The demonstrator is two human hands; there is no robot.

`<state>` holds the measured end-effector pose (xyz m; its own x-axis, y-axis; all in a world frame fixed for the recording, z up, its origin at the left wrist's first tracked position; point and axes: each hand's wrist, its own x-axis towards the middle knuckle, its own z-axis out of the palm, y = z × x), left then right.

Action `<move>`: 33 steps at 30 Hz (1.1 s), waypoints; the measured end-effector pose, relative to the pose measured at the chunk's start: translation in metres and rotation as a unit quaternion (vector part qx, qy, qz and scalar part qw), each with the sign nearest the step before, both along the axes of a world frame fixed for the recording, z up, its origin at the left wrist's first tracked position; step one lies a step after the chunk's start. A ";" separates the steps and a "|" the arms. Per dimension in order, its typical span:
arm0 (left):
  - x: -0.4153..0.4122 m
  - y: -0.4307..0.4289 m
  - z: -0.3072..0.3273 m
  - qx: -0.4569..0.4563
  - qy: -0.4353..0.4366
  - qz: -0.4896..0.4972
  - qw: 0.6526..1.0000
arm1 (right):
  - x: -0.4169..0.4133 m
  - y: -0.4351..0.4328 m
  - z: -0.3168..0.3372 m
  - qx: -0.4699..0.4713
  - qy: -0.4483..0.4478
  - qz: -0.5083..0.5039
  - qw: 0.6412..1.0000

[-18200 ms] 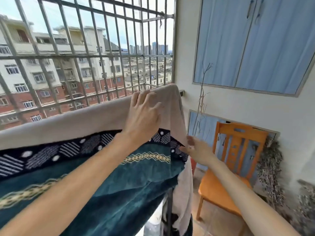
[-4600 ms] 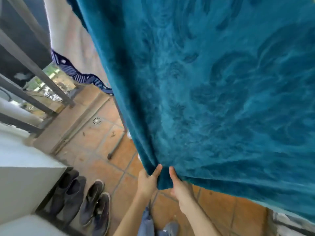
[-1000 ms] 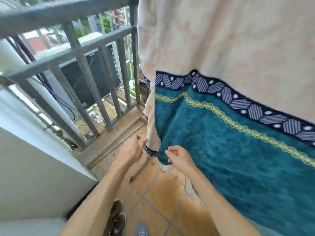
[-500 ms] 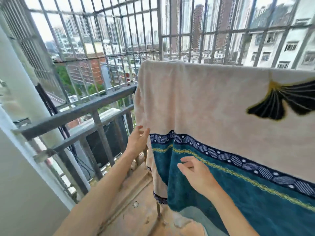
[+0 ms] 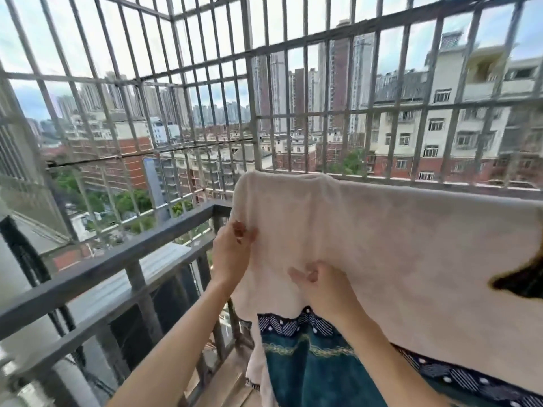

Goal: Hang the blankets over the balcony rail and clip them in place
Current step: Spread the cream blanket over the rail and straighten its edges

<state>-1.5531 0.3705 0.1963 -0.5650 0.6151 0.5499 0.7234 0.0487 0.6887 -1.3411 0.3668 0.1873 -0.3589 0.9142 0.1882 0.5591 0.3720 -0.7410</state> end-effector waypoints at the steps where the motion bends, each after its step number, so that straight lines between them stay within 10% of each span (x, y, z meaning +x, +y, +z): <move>1: -0.003 0.001 0.000 0.005 0.029 0.003 1.000 | -0.011 0.004 0.004 0.027 -0.010 -0.021 0.999; 11: -0.024 -0.010 0.038 0.121 0.081 -0.066 0.987 | -0.045 0.046 0.037 0.224 0.079 -0.087 0.967; 18: -0.015 -0.023 0.074 0.209 0.054 -0.100 0.971 | -0.049 0.021 0.067 0.038 0.030 -0.075 0.996; 23: -0.004 -0.029 0.082 0.206 -0.077 -0.192 0.957 | -0.066 0.014 0.085 -0.101 0.153 -0.015 0.983; 28: -0.034 -0.030 0.085 0.191 -0.331 -0.320 0.867 | -0.089 0.014 0.093 -0.036 0.194 0.059 0.979; 33: -0.033 -0.037 0.112 0.198 -0.377 -0.372 0.825 | -0.109 0.009 0.113 0.001 0.288 0.149 0.946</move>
